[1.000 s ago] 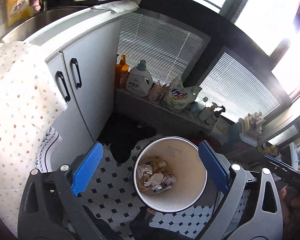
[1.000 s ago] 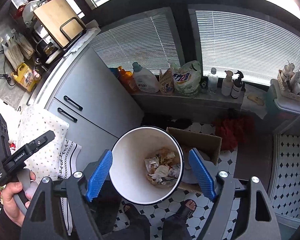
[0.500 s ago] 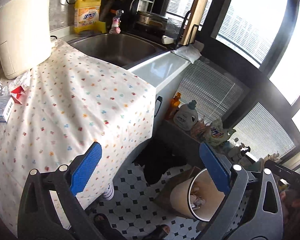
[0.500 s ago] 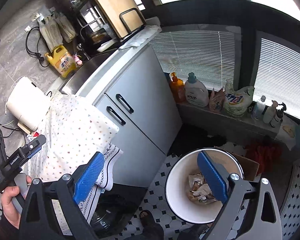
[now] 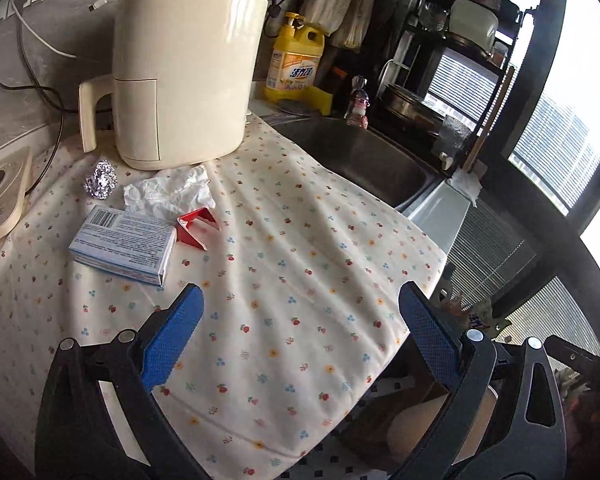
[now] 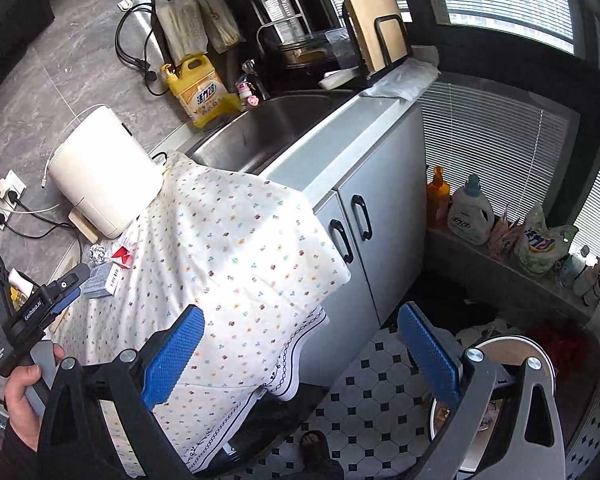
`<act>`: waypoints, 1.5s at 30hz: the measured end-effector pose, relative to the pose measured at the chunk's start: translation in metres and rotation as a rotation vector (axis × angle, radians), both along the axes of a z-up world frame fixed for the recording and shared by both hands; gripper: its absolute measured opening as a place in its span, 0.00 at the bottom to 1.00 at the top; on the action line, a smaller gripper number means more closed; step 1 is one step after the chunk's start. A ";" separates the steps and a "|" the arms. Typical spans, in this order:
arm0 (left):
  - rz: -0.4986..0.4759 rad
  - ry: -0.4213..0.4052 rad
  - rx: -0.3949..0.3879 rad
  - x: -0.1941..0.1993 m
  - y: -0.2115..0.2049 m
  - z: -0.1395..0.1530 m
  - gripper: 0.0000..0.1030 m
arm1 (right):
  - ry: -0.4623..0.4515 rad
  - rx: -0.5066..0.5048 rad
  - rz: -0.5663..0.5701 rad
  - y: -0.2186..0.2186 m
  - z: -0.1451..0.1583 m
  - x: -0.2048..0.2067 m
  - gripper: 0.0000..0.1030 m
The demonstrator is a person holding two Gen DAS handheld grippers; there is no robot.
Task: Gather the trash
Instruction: 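Return both tools to the counter above the remaining trash, then grasp the foil ball with the left tool while the right tool grasps the red wrapper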
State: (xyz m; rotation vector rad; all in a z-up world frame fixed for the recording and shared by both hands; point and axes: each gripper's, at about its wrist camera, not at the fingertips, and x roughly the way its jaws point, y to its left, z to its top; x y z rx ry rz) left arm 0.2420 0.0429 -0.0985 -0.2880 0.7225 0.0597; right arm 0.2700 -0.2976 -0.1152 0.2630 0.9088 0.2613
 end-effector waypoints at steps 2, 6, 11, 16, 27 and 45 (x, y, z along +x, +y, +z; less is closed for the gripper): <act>0.021 -0.006 0.000 0.001 0.020 0.000 0.94 | -0.005 -0.002 0.021 0.020 0.002 0.005 0.92; 0.050 -0.009 0.001 0.005 0.059 0.000 0.94 | -0.022 0.005 0.058 0.058 0.006 0.013 0.92; 0.085 -0.027 0.005 0.009 0.106 0.000 0.94 | -0.036 0.020 0.091 0.102 0.006 0.026 0.90; 0.099 -0.021 0.015 0.025 0.152 -0.005 0.94 | -0.033 0.029 0.108 0.147 -0.001 0.039 0.85; 0.099 0.050 -0.007 0.078 0.226 -0.035 0.73 | -0.016 0.010 0.109 0.216 -0.015 0.065 0.80; 0.133 0.087 -0.055 0.074 0.252 -0.050 0.39 | 0.008 -0.029 0.273 0.306 -0.036 0.099 0.74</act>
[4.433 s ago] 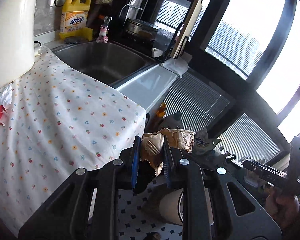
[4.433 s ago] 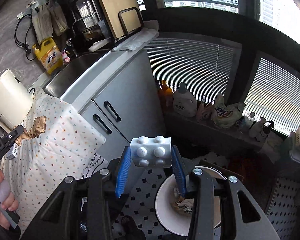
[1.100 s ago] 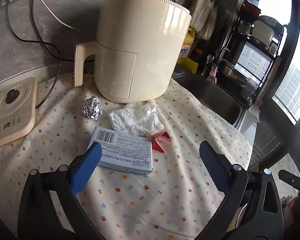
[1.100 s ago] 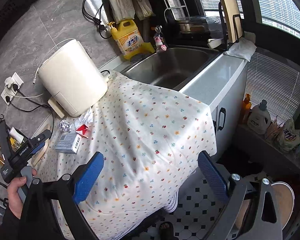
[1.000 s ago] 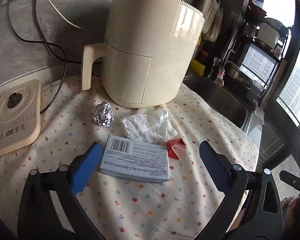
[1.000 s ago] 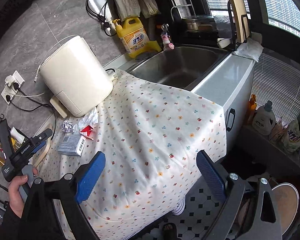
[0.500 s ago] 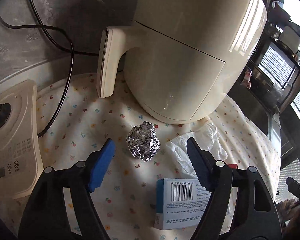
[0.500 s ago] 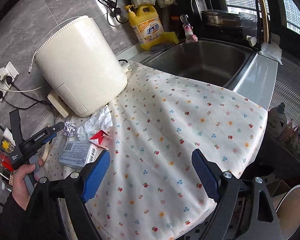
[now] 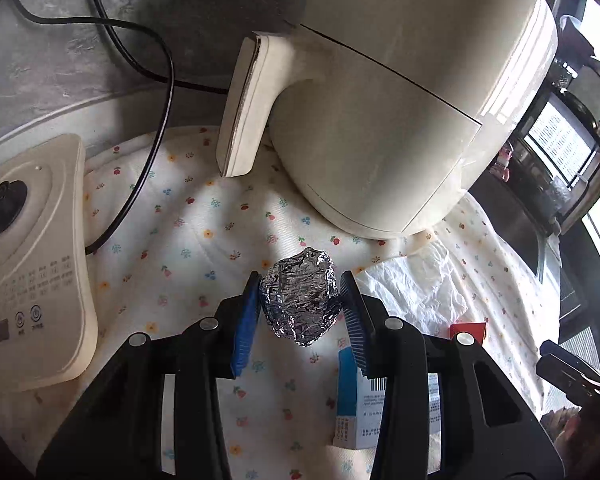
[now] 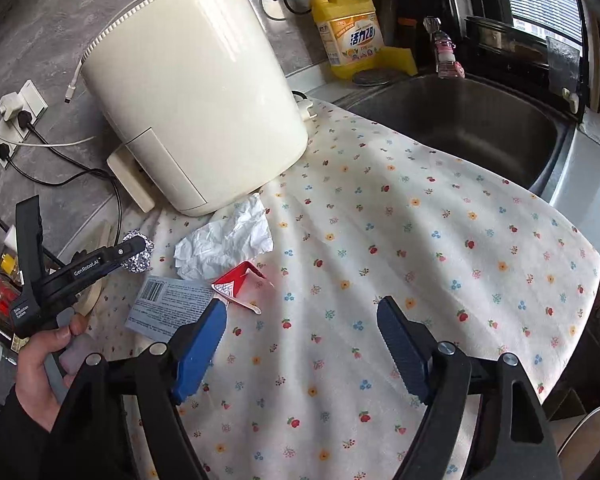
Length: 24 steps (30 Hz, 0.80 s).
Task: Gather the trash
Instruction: 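Grasp the foil ball with the left tool while the right tool grasps the red wrapper, then carry the foil ball and red wrapper to the white bin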
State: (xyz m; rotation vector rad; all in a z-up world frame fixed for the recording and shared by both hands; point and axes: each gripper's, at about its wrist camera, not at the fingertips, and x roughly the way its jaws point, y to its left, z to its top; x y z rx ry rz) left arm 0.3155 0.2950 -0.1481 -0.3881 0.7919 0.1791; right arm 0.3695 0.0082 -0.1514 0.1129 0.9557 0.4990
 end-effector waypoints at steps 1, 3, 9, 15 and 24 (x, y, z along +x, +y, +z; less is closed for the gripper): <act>0.010 -0.003 0.000 -0.008 0.001 0.002 0.39 | 0.003 -0.001 0.014 0.006 -0.002 0.002 0.74; 0.033 -0.007 0.002 -0.023 0.004 0.005 0.39 | 0.007 0.001 0.035 0.016 -0.005 0.006 0.72; 0.088 -0.011 0.005 -0.069 0.012 0.011 0.39 | 0.014 -0.002 0.085 0.046 -0.013 0.019 0.71; 0.142 -0.007 0.008 -0.107 0.020 0.015 0.39 | 0.035 -0.013 0.127 0.065 -0.032 0.033 0.49; 0.131 -0.041 0.012 -0.120 0.001 0.032 0.39 | 0.021 0.007 0.148 0.039 -0.010 0.014 0.21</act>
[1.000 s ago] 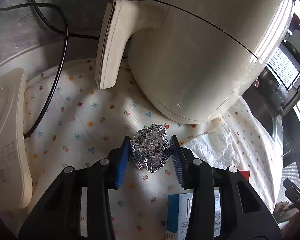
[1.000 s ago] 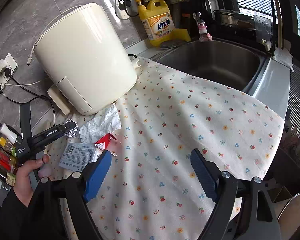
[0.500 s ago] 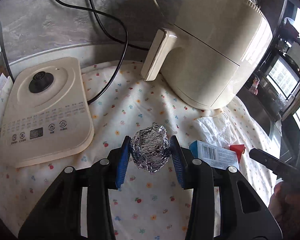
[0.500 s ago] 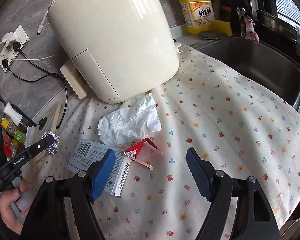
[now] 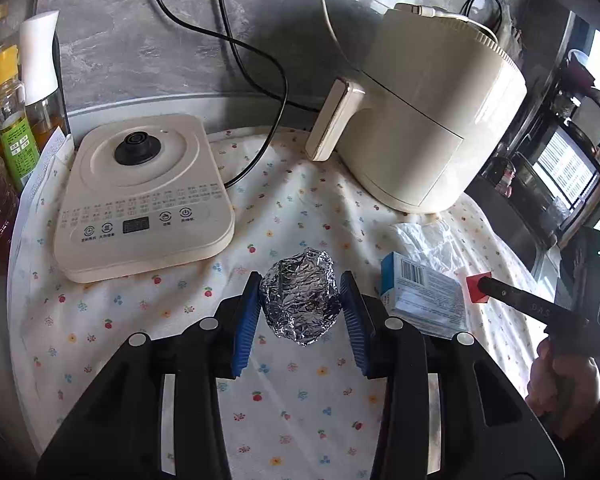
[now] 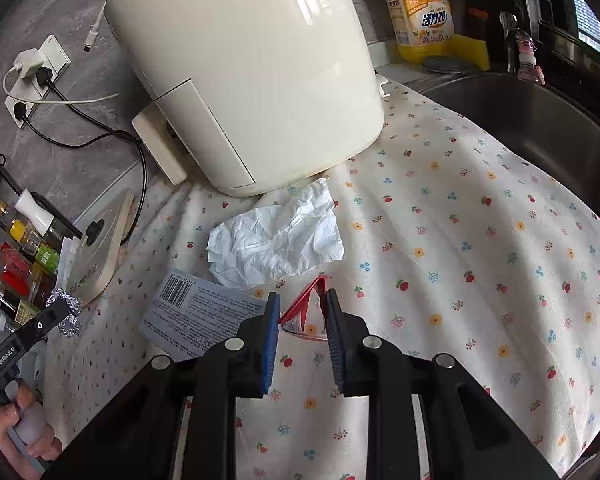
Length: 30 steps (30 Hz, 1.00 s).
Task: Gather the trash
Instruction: 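Carry the foil ball and red wrapper to the white bin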
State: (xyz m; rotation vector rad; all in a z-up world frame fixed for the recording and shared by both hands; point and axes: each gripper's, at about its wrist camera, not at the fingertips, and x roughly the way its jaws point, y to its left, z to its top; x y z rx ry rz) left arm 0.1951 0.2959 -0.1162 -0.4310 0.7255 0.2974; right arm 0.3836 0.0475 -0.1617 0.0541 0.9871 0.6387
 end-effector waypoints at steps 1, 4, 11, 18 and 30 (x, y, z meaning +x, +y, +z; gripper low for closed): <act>-0.012 -0.006 -0.001 0.003 -0.006 0.002 0.39 | -0.003 0.007 -0.003 -0.007 0.003 -0.004 0.21; -0.067 -0.020 0.001 0.015 -0.029 0.009 0.39 | -0.010 0.027 -0.025 -0.030 0.013 -0.016 0.20; -0.225 -0.036 0.005 0.050 -0.103 0.016 0.39 | -0.028 0.047 -0.129 -0.110 0.029 -0.037 0.20; -0.404 -0.032 -0.005 0.084 -0.195 0.014 0.39 | -0.038 0.036 -0.305 -0.218 0.038 -0.054 0.20; -0.691 -0.015 -0.014 0.115 -0.370 0.010 0.39 | -0.007 0.006 -0.609 -0.402 0.025 -0.102 0.21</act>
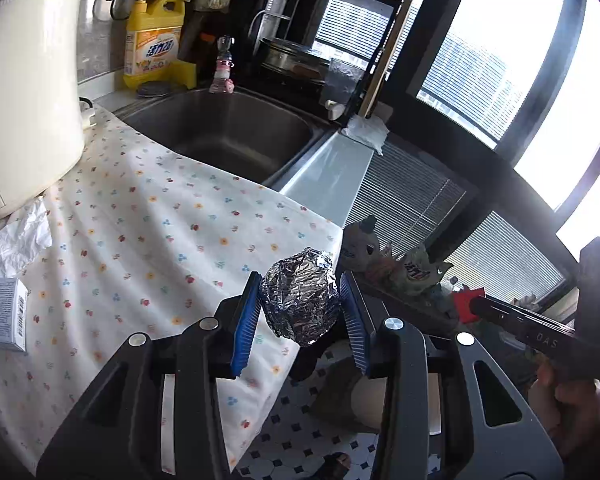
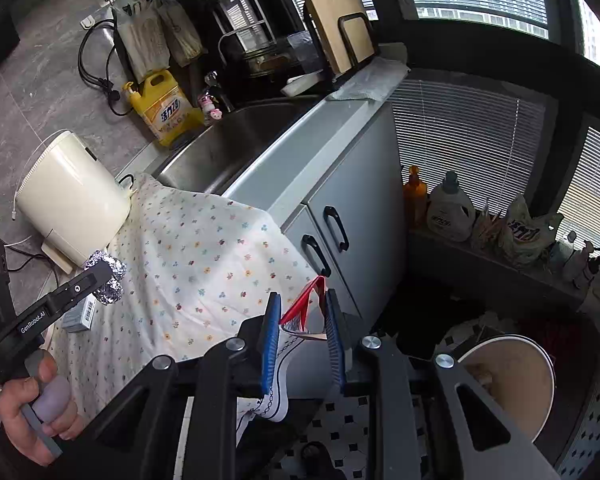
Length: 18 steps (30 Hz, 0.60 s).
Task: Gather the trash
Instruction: 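Carry the foil ball and red wrapper to the white bin, then open both tools over the white bin to drop the items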
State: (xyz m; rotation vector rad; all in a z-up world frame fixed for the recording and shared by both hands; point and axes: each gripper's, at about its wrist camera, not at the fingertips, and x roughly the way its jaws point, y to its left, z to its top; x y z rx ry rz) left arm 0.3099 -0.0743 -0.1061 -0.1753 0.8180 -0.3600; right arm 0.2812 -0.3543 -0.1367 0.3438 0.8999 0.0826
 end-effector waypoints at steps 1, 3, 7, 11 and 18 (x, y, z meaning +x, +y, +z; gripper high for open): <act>-0.019 0.004 0.000 0.000 -0.014 -0.002 0.39 | 0.005 0.001 -0.020 -0.014 -0.002 -0.005 0.22; -0.054 0.014 0.001 -0.002 -0.040 -0.005 0.39 | 0.013 0.001 -0.056 -0.039 -0.006 -0.016 0.22; -0.115 0.033 0.006 -0.006 -0.090 -0.013 0.39 | 0.035 0.008 -0.115 -0.084 -0.016 -0.037 0.22; -0.156 0.053 0.013 -0.011 -0.133 -0.023 0.39 | 0.064 0.017 -0.156 -0.124 -0.030 -0.057 0.23; -0.176 0.091 0.013 -0.025 -0.189 -0.045 0.39 | 0.117 0.031 -0.178 -0.181 -0.055 -0.078 0.24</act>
